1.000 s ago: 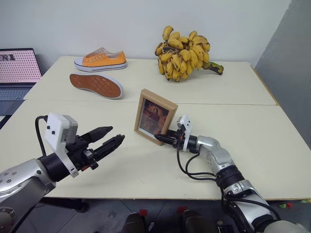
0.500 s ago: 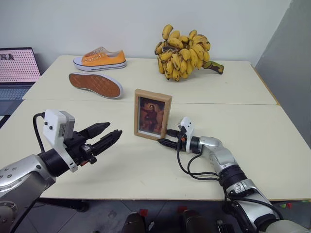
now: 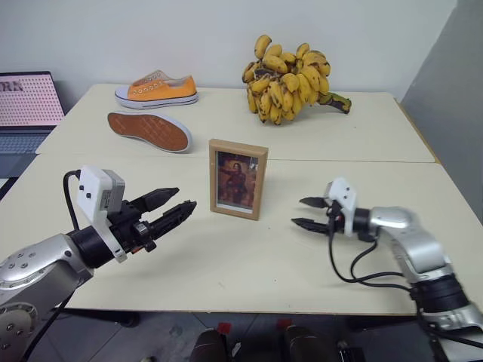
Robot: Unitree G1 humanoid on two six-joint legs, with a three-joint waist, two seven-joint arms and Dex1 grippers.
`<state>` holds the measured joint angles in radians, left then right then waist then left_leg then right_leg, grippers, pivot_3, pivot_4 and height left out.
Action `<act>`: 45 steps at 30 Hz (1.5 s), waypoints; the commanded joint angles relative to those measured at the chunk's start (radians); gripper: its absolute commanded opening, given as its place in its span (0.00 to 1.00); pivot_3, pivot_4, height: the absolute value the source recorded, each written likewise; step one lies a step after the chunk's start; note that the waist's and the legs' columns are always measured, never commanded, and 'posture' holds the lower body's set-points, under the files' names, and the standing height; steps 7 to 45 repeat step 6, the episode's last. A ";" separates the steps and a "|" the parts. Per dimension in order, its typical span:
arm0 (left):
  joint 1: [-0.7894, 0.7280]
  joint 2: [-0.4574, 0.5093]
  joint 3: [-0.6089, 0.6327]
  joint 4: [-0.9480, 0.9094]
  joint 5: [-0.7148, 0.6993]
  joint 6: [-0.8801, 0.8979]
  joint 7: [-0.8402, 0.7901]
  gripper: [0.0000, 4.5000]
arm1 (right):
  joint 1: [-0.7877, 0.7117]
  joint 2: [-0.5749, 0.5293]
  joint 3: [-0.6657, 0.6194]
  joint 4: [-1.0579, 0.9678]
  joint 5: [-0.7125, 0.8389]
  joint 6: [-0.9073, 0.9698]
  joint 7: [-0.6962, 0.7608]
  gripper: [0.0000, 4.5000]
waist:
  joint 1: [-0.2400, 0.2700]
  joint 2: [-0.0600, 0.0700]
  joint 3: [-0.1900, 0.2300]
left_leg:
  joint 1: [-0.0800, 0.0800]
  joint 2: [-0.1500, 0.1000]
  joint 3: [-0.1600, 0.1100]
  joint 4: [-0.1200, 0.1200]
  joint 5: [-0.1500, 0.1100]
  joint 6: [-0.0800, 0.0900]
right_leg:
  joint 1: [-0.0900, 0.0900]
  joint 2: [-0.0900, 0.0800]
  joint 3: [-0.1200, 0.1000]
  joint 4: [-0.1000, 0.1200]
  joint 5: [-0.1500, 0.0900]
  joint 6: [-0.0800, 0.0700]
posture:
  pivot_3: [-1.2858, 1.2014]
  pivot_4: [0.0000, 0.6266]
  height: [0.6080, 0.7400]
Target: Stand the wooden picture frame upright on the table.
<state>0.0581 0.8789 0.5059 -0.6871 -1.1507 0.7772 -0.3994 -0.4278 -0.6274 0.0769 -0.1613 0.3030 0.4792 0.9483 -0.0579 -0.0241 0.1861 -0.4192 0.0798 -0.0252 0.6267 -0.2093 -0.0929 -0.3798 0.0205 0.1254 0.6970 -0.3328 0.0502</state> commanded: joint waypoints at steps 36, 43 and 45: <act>-0.078 0.018 -0.038 0.041 0.003 0.010 -0.034 0.63 | -0.076 0.005 -0.123 -0.222 0.189 0.272 -0.109 0.68 | -0.001 -0.001 0.000 | 0.000 0.000 0.000 0.001 0.000 0.000 | 0.000 0.000 0.001 0.000 0.000 0.000 | 0.52 0.24 1.00; -0.078 0.018 -0.038 0.041 0.003 0.010 -0.034 0.63 | -0.076 0.005 -0.123 -0.222 0.189 0.272 -0.109 0.68 | -0.001 -0.001 0.000 | 0.000 0.000 0.000 0.001 0.000 0.000 | 0.000 0.000 0.001 0.000 0.000 0.000 | 0.52 0.24 1.00; -0.078 0.018 -0.038 0.041 0.003 0.010 -0.034 0.63 | -0.076 0.005 -0.123 -0.222 0.189 0.272 -0.109 0.68 | -0.001 -0.001 0.000 | 0.000 0.000 0.000 0.001 0.000 0.000 | 0.000 0.000 0.001 0.000 0.000 0.000 | 0.52 0.24 1.00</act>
